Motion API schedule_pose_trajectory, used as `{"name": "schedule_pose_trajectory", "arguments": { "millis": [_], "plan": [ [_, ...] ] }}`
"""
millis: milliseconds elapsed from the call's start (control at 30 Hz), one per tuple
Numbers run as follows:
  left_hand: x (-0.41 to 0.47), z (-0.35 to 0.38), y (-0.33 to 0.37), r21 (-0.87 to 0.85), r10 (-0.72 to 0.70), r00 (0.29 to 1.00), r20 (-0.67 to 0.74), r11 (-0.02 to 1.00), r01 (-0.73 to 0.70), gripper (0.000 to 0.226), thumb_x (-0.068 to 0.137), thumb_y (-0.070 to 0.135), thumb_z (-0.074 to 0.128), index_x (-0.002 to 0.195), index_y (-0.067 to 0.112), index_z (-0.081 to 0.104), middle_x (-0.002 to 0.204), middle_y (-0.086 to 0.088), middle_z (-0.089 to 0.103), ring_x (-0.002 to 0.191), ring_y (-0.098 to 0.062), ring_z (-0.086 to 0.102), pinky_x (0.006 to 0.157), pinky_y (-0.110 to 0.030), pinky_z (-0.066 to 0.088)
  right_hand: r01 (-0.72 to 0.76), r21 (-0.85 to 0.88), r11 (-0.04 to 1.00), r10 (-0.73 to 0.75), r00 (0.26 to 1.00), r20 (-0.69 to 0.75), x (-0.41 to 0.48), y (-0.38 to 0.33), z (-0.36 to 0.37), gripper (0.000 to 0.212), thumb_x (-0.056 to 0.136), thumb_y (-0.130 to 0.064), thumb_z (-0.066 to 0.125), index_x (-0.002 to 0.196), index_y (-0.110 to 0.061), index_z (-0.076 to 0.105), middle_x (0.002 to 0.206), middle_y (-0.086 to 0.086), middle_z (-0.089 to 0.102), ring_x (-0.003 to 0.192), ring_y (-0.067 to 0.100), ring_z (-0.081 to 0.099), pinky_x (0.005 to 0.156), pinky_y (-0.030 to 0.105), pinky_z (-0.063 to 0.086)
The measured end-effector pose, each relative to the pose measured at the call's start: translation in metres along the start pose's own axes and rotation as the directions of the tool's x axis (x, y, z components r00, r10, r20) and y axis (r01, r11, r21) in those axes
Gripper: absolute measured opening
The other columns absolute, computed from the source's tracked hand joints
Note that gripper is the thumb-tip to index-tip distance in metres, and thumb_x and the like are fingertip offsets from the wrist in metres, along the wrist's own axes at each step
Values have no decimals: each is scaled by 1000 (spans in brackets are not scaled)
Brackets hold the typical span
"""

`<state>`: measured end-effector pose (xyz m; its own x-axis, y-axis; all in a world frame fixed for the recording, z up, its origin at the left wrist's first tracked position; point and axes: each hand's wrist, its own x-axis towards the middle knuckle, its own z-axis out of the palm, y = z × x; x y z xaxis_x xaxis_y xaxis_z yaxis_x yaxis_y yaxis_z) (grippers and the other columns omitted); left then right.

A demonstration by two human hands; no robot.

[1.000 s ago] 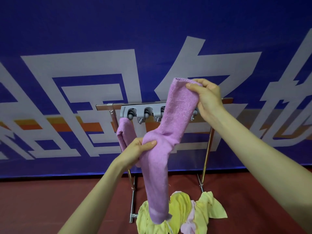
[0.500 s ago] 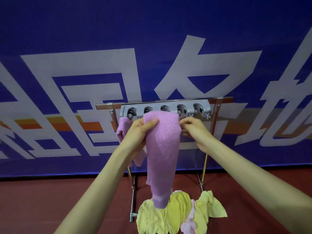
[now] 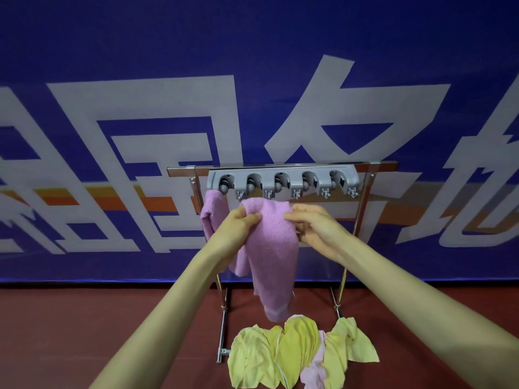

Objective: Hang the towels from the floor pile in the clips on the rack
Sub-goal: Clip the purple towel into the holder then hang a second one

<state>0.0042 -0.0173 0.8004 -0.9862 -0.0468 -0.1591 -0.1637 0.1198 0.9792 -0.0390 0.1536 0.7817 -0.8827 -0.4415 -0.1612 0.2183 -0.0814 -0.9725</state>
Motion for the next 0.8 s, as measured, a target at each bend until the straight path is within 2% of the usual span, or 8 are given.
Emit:
{"name": "schedule_pose_trajectory", "arguments": {
  "millis": [100, 200, 300, 367, 433, 533, 667, 800],
  "plan": [
    [0, -5, 1, 80, -41, 999, 2, 996, 41, 21, 99, 17, 46, 107, 5, 62, 95, -6, 67, 88, -12, 61, 74, -21, 46, -12, 27, 1000, 12, 1000, 11, 1, 1, 5, 19, 89, -2, 54, 73, -10, 61, 69, 1, 65, 67, 12, 62, 68, 29, 50],
    [1, -14, 0, 130, -81, 997, 14, 988, 79, 26, 96, 23, 50, 103, 3, 65, 105, -19, 69, 101, -25, 64, 92, -35, 47, -16, 35, 999, 16, 1000, 6, 3, -1, 8, 23, 90, -1, 51, 71, -8, 62, 74, 8, 62, 68, 20, 59, 58, 31, 55],
    [4, -23, 2, 134, -115, 988, 103, 986, 101, 25, 89, 26, 58, 101, 7, 68, 107, -16, 70, 108, -28, 63, 101, -43, 45, -2, -108, 994, -8, 996, -85, 6, -4, 9, 16, 88, 0, 49, 76, -7, 58, 77, 11, 60, 69, 21, 60, 57, 32, 54],
    [6, -27, 4, 136, -137, 977, 161, 984, 115, 16, 85, 25, 63, 91, 10, 66, 96, -8, 71, 98, -21, 64, 92, -36, 47, 25, -247, 969, -49, 995, -92, 9, -6, 7, 16, 84, 3, 49, 84, -8, 61, 84, 8, 62, 80, 19, 60, 64, 28, 51],
    [7, -30, 7, 164, -155, 962, 224, 979, 120, 12, 87, 19, 63, 76, 15, 61, 74, 4, 68, 78, -8, 63, 73, -25, 45, 63, -305, 950, -59, 998, 24, 13, -6, 6, 31, 76, 2, 50, 100, -10, 66, 101, 4, 66, 101, 18, 60, 78, 28, 49],
    [6, -32, 12, 226, -163, 927, 339, 970, 88, 33, 91, 11, 58, 60, 21, 63, 56, 15, 64, 61, 1, 59, 62, -19, 40, 56, -207, 977, -10, 976, 217, 14, -6, 11, 59, 62, 0, 45, 119, -7, 59, 118, 8, 64, 113, 16, 57, 98, 31, 42],
    [6, -40, 14, 260, -149, 885, 442, 965, 32, 38, 84, 15, 64, 47, 24, 66, 51, 15, 60, 53, 4, 55, 56, -13, 38, 8, -179, 984, 45, 955, 294, 15, -5, 23, 49, 56, -9, 49, 103, -5, 61, 88, 6, 65, 81, 12, 57, 71, 18, 44],
    [5, -55, 11, 250, -100, 886, 452, 968, -18, 8, 75, 23, 70, 77, 15, 73, 68, 8, 68, 67, -3, 62, 67, -19, 43, -62, -187, 980, 117, 947, 299, 14, -5, 29, 30, 55, -6, 40, 77, -8, 60, 63, -1, 53, 60, 11, 44, 50, 17, 35]
  ]
}}
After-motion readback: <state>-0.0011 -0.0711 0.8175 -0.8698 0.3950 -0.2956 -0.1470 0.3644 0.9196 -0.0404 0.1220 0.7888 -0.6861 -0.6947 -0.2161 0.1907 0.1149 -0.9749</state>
